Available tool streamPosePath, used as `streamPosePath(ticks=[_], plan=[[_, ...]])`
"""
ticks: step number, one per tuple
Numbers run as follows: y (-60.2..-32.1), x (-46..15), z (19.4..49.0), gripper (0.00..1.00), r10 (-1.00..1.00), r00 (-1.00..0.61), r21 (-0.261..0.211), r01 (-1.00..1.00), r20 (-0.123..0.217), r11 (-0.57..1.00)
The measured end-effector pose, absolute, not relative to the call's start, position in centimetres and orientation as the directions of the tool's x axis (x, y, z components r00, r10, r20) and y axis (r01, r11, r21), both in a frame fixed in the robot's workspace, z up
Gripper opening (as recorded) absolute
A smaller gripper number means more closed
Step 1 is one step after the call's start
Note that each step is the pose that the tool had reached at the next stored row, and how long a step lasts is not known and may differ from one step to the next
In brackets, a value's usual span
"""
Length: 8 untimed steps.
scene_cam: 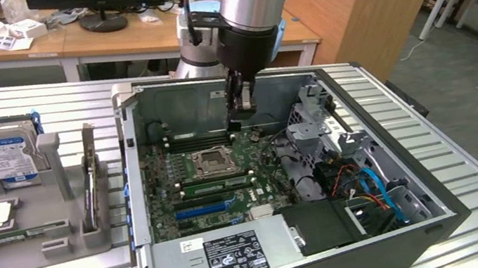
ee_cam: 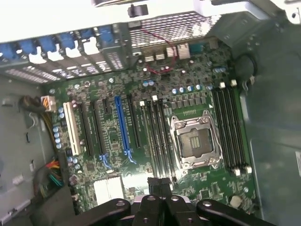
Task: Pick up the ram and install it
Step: 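Press down the ram until it locks into place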
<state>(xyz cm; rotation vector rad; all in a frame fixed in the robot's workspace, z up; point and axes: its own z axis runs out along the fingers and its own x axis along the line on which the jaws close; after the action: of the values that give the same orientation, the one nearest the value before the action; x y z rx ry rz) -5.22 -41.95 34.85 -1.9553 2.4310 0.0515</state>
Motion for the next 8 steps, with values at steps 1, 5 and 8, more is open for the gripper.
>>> streamPosePath(ticks=[1,5,8], plan=[[-41.95,-5.22,34.85,0.11,-0.973,-0.230,0.012,-0.973,-0.037,0.229],[-41.95,-5.22,34.85,0.11,-0.958,-0.285,0.012,-0.959,-0.037,0.285],[-41.96,-5.23,34.85,0.11,-0.944,-0.328,0.012,-0.945,-0.037,0.327]])
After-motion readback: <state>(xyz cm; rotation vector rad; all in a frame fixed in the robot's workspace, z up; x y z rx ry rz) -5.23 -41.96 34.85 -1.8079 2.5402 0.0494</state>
